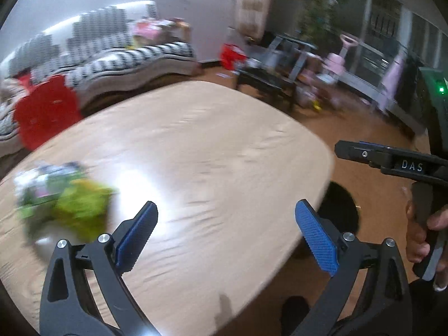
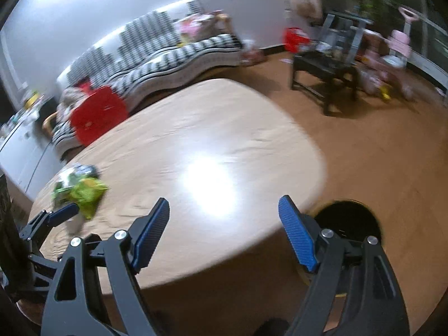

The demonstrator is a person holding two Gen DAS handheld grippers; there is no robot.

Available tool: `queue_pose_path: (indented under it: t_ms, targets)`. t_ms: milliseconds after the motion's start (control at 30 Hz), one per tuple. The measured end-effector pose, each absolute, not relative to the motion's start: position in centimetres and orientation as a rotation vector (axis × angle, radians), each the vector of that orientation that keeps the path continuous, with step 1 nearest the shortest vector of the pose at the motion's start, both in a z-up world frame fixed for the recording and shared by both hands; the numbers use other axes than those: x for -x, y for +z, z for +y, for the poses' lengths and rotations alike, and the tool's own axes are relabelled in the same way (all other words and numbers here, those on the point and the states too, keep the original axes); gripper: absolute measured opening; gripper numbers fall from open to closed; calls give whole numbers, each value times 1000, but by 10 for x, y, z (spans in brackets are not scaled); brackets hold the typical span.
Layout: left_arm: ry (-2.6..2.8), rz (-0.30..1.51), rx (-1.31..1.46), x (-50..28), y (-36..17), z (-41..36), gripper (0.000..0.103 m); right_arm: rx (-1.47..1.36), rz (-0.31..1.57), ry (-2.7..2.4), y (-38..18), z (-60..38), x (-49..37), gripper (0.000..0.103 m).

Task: Collect trash
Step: 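Grasp the white paper bag with the left tool while the right tool grasps the yellow popcorn bag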

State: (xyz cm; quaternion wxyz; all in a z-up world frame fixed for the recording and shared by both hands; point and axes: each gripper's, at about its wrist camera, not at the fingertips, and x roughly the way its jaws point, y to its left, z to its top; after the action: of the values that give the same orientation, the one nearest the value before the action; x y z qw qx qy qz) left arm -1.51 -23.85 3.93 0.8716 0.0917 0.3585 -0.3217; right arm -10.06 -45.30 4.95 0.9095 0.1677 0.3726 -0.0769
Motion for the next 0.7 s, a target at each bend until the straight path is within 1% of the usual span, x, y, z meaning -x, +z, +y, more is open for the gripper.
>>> queue_pose_path:
  t_ms: [200, 300, 433, 600, 700]
  targets:
    - [-507, 722, -140, -3, 51, -121, 96, -272, 798, -7, 55, -358, 42, 78]
    - [-421, 732, -99, -12, 47, -68, 96, -258, 819, 45, 50, -323, 26, 78]
    - [-364, 767, -43, -17, 35, -17, 96, -245, 843, 101, 42, -288, 0, 78]
    - [-359, 785, -37, -22, 23, -1, 96, -277, 885, 151, 27, -263, -25, 78]
    - [-377, 792, -54, -27, 15, -11, 96, -318, 908, 169, 20, -261, -36, 78]
